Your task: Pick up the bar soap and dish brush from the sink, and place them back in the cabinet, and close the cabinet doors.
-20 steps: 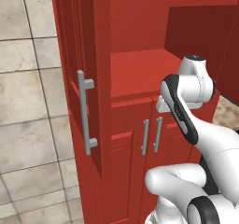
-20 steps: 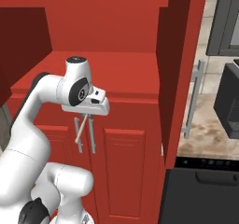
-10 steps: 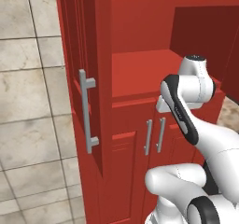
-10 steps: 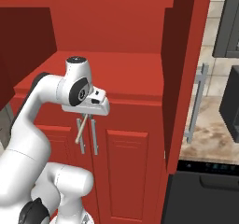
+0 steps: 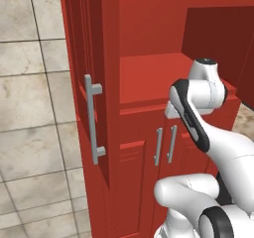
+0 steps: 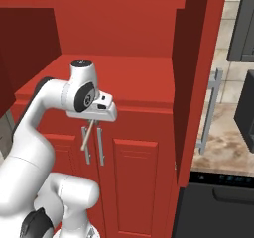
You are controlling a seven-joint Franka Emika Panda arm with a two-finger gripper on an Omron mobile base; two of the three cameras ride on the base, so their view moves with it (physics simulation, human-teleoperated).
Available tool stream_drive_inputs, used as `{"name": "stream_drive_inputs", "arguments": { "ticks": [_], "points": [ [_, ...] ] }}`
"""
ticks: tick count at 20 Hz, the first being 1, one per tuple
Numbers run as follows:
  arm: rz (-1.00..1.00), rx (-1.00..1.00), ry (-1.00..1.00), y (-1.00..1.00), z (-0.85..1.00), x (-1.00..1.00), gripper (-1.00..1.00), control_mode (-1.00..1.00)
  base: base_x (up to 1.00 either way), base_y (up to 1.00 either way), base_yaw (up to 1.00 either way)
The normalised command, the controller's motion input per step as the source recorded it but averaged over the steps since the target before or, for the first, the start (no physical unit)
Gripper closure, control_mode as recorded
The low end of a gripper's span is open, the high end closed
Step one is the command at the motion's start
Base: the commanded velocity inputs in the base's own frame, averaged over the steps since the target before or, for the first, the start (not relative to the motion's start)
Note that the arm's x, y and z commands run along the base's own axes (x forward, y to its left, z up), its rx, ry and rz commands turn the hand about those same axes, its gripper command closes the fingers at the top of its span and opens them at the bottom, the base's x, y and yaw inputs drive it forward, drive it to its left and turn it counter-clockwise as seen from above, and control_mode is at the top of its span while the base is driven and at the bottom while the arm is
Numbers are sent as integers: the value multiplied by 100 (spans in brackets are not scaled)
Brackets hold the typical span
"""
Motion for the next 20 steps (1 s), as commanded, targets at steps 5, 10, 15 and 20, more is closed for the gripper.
{"name": "stream_drive_inputs", "arguments": {
  "ticks": [5, 10, 15, 20],
  "points": [
    [1, 0, -16, 0, 1, 27, 100, -100, 0, 0, 0],
    [1, 0, -19, 0, 11, 25, 100, -100, 0, 0, 0],
    [0, 0, -20, 0, 9, 23, 100, -100, 0, 0, 0],
    [0, 0, -16, 0, 12, 22, 100, -100, 0, 0, 0]
  ]
}}
